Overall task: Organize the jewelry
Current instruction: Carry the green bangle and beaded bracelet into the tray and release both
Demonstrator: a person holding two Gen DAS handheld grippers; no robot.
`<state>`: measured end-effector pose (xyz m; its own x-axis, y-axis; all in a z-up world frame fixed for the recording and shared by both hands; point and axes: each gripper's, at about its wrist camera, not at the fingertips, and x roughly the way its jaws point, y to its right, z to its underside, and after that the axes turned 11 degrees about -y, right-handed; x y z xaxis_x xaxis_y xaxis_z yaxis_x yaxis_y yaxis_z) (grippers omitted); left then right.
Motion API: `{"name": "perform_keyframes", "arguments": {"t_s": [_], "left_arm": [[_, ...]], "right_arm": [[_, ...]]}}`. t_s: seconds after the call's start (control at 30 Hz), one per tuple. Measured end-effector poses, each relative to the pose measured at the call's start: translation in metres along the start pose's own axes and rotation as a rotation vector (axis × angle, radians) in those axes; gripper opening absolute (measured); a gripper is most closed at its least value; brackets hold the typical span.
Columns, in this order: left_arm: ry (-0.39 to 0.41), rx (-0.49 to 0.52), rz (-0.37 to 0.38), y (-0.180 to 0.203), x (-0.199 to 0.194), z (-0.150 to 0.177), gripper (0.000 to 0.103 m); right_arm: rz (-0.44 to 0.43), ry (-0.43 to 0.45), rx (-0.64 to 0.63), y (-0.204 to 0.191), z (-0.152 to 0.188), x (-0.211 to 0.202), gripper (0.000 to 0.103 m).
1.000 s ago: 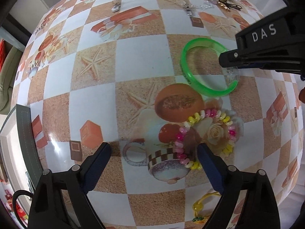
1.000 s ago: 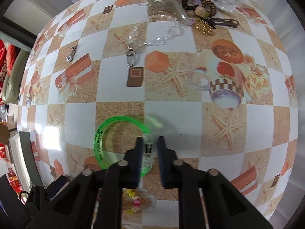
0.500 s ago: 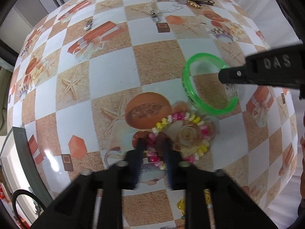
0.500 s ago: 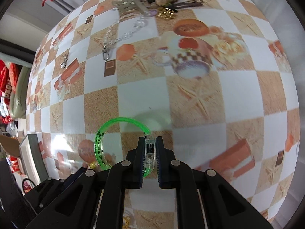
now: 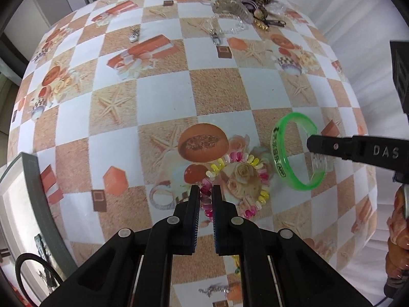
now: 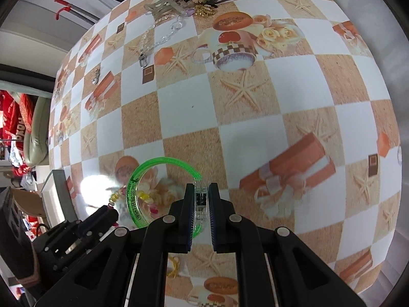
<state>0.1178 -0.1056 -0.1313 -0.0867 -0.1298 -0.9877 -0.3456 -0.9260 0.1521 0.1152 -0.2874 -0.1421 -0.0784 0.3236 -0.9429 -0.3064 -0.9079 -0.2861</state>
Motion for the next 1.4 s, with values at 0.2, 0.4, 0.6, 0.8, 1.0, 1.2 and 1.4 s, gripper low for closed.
{"name": "perform_keyframes", "arguments": {"t_s": [0.2, 0.4, 0.6, 0.8, 1.0, 1.2, 1.4], "left_arm": [[0.039, -0.028, 0.019, -0.023, -0.023, 0.028, 0.013], [0.075, -0.072, 0.032, -0.048, -0.046, 0.051, 0.013], [0.114, -0.108, 0.054, -0.079, -0.064, 0.072, 0.013], [0.135, -0.111, 0.071, -0.117, -0.077, 0.093, 0.013], [0.159, -0.136, 0.073, -0.163, -0.089, 0.117, 0.013], [0.191, -0.202, 0.068, -0.211, -0.100, 0.143, 0.013], [0.205, -0.290, 0.063, -0.257, -0.100, 0.167, 0.013]], "right_arm": [[-0.011, -0.010, -0.023, -0.009, 0.016, -0.005, 0.011], [-0.023, -0.020, -0.050, -0.026, 0.028, -0.005, 0.012], [-0.014, -0.011, -0.082, -0.057, 0.040, -0.007, 0.012], [-0.011, 0.003, -0.093, -0.095, 0.055, -0.002, 0.012], [-0.012, 0.010, -0.124, -0.143, 0.070, 0.007, 0.012], [-0.001, 0.008, -0.211, -0.202, 0.084, 0.019, 0.012], [-0.012, -0.015, -0.282, -0.249, 0.092, 0.033, 0.012]]}}
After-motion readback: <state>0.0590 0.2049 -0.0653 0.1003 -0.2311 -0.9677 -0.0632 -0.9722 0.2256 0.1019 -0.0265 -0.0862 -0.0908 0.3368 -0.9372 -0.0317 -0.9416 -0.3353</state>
